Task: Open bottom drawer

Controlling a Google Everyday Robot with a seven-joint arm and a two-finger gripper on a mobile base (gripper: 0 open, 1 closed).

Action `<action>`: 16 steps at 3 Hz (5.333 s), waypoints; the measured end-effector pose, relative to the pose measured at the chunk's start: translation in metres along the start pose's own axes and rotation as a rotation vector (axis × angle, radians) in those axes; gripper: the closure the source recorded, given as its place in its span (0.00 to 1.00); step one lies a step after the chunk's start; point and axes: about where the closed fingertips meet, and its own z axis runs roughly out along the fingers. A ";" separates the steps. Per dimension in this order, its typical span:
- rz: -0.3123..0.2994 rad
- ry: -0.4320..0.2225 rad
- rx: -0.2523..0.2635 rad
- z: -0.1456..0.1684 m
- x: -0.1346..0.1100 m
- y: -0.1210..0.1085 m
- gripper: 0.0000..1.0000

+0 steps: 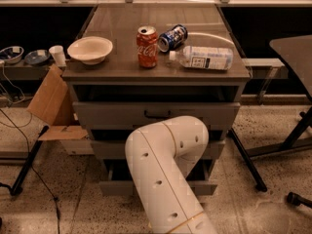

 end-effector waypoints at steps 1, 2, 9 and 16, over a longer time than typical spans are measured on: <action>0.009 -0.008 0.006 -0.001 0.004 0.010 0.00; 0.008 0.002 0.010 -0.003 0.010 0.018 0.00; -0.312 -0.210 0.094 -0.129 -0.056 0.260 0.00; -0.432 -0.358 0.224 -0.089 -0.150 0.152 0.00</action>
Offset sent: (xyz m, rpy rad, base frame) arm -0.2306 0.0328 0.0347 0.0393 -0.1687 -0.1098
